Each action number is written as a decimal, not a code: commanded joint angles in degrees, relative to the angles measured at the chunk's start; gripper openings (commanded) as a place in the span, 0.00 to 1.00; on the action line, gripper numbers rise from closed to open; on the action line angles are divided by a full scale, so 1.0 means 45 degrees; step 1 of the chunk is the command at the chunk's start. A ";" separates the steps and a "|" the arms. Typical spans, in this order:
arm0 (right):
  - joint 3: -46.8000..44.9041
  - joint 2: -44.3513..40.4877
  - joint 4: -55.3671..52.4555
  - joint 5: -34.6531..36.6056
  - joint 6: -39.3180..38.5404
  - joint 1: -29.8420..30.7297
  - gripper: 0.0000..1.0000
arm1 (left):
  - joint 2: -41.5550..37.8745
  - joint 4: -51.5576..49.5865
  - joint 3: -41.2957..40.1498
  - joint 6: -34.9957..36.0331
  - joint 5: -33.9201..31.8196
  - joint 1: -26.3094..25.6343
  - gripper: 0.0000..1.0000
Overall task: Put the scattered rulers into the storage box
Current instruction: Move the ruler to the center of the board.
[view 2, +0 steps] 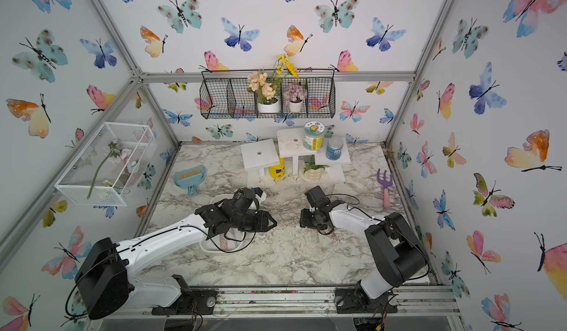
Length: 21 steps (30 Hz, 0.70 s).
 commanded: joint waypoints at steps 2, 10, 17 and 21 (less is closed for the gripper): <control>-0.0085 0.0245 0.0217 -0.0126 -0.0001 -0.0049 0.55 | -0.0058 -0.0049 -0.0019 0.0005 -0.0036 -0.0018 0.44; -0.0017 0.0454 0.0134 0.0143 -0.0018 -0.0049 0.55 | -0.0097 -0.0041 -0.0089 0.0029 -0.0017 -0.0007 0.44; -0.0095 0.0770 0.0343 -0.0052 0.0020 -0.0032 0.55 | -0.0195 -0.0083 -0.0167 0.0044 -0.0034 -0.0007 0.44; -0.0183 0.0792 0.0712 -0.0499 0.0297 0.0159 0.54 | -0.0273 -0.0155 -0.0148 0.0059 -0.0124 0.0007 0.44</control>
